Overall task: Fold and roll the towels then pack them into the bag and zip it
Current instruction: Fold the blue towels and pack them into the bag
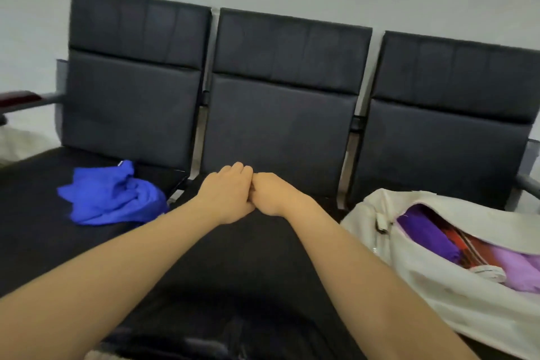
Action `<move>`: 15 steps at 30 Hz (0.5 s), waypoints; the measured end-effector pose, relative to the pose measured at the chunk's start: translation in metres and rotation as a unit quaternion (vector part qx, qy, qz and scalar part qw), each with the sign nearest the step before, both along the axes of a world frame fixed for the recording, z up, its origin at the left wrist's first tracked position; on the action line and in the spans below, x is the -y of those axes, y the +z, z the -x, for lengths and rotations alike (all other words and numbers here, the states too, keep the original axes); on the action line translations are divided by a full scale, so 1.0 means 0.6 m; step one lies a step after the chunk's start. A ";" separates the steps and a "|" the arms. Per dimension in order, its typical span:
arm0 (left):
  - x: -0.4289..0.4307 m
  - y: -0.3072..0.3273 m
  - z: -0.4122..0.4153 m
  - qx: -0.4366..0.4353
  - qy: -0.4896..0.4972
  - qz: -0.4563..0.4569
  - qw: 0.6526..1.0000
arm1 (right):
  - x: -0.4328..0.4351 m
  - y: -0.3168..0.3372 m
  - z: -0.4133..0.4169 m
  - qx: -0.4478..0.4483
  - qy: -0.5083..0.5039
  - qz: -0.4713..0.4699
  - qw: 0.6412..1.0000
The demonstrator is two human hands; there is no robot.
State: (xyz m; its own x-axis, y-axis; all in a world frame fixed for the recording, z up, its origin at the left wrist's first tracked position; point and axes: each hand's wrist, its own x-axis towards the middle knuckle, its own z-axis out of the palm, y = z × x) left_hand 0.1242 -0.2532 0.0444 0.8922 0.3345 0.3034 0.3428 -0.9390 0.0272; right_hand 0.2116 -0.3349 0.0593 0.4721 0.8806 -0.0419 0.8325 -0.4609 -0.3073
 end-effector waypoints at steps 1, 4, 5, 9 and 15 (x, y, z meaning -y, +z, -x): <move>-0.029 -0.015 0.021 -0.006 0.018 0.018 1.000 | -0.034 -0.015 0.018 -0.001 0.015 0.003 1.000; -0.115 -0.071 0.084 -0.020 0.079 0.065 0.995 | -0.133 -0.064 0.072 0.002 0.060 0.024 0.998; -0.143 -0.092 0.104 -0.021 0.099 0.075 0.992 | -0.164 -0.080 0.091 0.003 0.073 0.031 0.997; -0.248 -0.173 0.170 -0.055 0.184 0.100 0.976 | -0.267 -0.144 0.157 0.015 0.116 0.085 0.990; -0.391 -0.284 0.233 -0.096 0.256 0.130 0.953 | -0.344 -0.217 0.198 0.049 0.129 0.160 0.977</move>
State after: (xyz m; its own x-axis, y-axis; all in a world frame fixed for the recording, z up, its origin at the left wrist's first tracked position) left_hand -0.0156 -0.0184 -0.1260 0.6226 0.7826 -0.0018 0.7763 -0.6173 0.1278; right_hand 0.0929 -0.1285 -0.0706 0.2507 0.9201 -0.3008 0.9522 -0.2903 -0.0945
